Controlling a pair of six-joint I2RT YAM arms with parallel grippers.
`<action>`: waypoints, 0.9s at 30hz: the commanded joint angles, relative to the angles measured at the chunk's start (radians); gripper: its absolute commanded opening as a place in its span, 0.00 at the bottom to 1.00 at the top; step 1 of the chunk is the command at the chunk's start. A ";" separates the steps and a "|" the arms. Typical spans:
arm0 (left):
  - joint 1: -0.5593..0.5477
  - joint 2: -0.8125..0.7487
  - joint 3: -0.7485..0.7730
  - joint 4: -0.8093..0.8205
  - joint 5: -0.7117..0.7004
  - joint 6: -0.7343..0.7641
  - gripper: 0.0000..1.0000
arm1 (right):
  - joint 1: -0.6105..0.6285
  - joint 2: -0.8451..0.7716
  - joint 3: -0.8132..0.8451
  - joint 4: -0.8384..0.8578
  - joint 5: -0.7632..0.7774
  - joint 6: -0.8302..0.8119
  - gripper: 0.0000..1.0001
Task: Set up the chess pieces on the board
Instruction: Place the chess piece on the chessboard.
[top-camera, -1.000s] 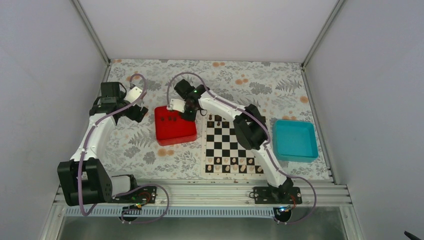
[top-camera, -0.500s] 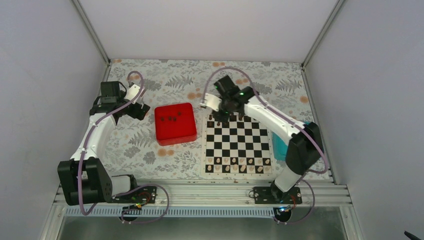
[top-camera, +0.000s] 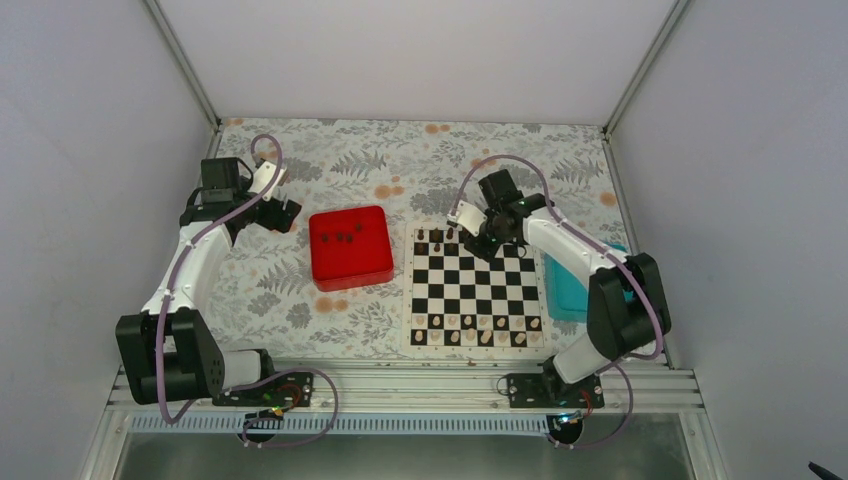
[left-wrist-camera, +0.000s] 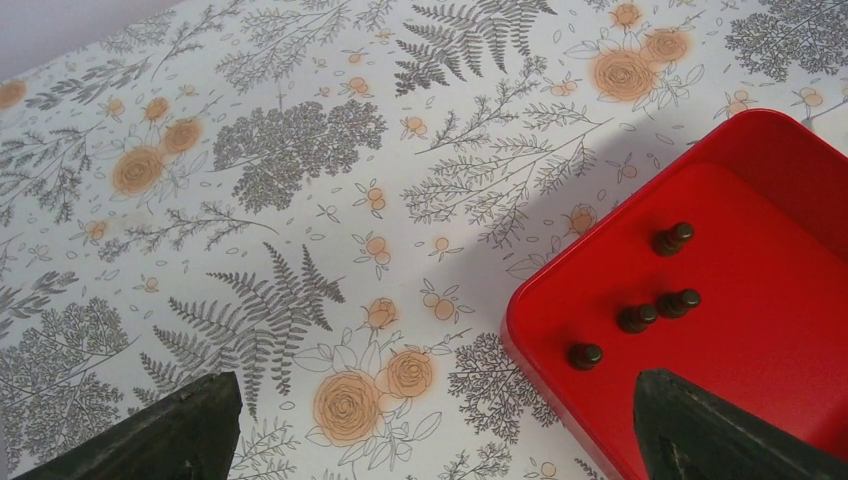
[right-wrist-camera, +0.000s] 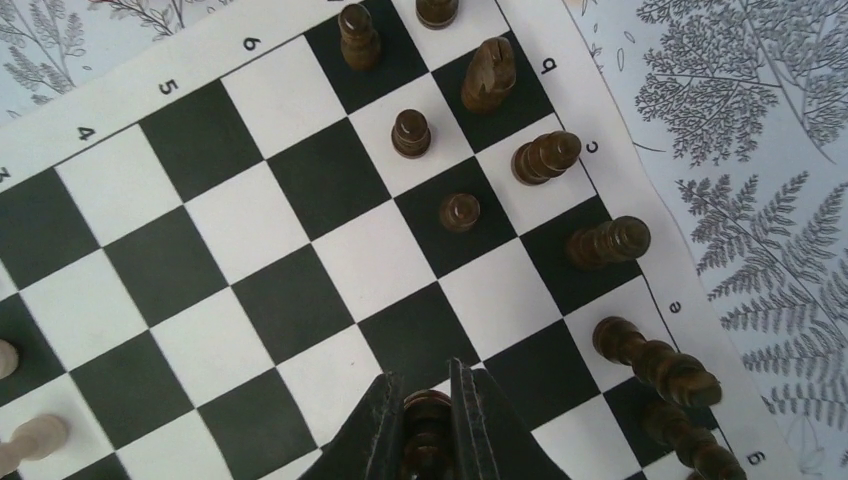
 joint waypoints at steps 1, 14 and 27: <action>-0.002 -0.003 0.022 0.016 0.026 -0.025 0.97 | -0.023 0.047 -0.010 0.075 -0.060 -0.029 0.05; -0.002 -0.003 0.002 0.025 0.010 -0.009 0.97 | -0.045 0.201 0.025 0.132 -0.062 -0.033 0.05; -0.001 0.006 -0.015 0.046 0.021 0.001 0.97 | -0.053 0.264 0.058 0.157 -0.033 -0.020 0.05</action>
